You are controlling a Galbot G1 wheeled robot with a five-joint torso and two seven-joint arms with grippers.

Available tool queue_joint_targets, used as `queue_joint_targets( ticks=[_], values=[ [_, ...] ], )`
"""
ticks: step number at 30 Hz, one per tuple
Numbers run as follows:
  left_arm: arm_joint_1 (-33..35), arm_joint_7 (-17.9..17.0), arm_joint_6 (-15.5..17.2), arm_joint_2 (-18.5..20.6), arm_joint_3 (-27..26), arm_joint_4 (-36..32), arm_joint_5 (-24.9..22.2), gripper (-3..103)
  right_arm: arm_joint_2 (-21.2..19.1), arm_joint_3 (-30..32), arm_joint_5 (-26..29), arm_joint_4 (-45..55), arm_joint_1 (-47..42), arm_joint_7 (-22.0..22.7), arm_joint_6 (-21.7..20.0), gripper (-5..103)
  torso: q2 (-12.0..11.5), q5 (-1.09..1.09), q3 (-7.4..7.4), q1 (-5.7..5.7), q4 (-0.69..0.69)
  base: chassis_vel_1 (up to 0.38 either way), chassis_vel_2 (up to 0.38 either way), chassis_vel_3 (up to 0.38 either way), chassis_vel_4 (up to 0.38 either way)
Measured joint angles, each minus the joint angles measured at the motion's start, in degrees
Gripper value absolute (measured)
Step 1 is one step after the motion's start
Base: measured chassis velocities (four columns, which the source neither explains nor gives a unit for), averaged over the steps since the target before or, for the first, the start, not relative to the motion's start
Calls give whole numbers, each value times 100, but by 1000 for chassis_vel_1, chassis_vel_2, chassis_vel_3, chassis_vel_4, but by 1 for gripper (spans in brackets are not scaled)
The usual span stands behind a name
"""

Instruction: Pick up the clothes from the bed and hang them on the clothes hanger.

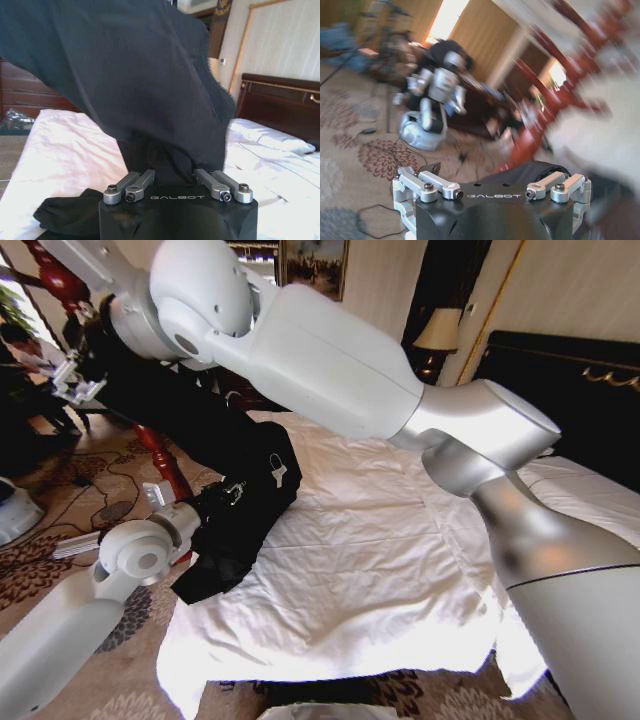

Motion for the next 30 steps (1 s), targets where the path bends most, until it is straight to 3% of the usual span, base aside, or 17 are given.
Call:
queue_joint_targets(
  ticks=[4, 7, 9, 12, 15, 18, 19, 27, 30],
  values=[
    [56, 7, -1, 17, -43, -54, 5, 19, 0, -23, 577, 81, 29, 289, -233, 100, 0, 4, 0, 1, -2, 0, 0, 0, 0],
    [134, 7, -25, 54, -135, -94, 1, 19, -73, -73, 699, 418, 20, 257, -241, 100, 1, -3, -1, -2, 15, 0, 0, 0, 0],
    [149, 7, -32, 61, -156, -110, -4, 19, -154, -98, 698, 488, 9, 262, -241, 100, 1, -3, -2, -3, 16, 0, 0, 0, 0],
    [215, 7, -54, 73, -247, -198, -75, 19, -555, -191, 623, 799, -59, 360, -242, 100, 0, 2, -1, -2, 1, 0, 0, 0, 0],
    [262, 11, -60, 82, -274, -223, -74, 19, -822, -257, 555, 996, -94, 356, -249, 100, 0, 7, 0, 0, -2, 0, 0, 0, 0],
    [300, 19, -80, 80, -275, -214, -36, 19, -1005, -261, 655, 1216, -124, 265, -269, 100, 0, 4, 0, 0, 2, 0, 0, 0, 0],
    [311, 19, -88, 62, -275, -190, -24, 19, -1104, -236, 760, 1373, -152, 263, -270, 100, 0, 1, 0, -2, 9, 0, 0, 0, 0],
    [161, 7, -112, 67, -404, -47, -126, 19, -1381, 415, 1240, 1516, -405, 690, -245, 100, 0, 1, 0, 0, 3, 0, 0, 0, 0],
    [-181, -14, -171, 334, -665, 187, -450, 19, -1611, 971, 1283, 1436, -728, 1029, 168, 100, 1, 0, -1, -2, 7, 0, 0, 0, 0]
  ],
)
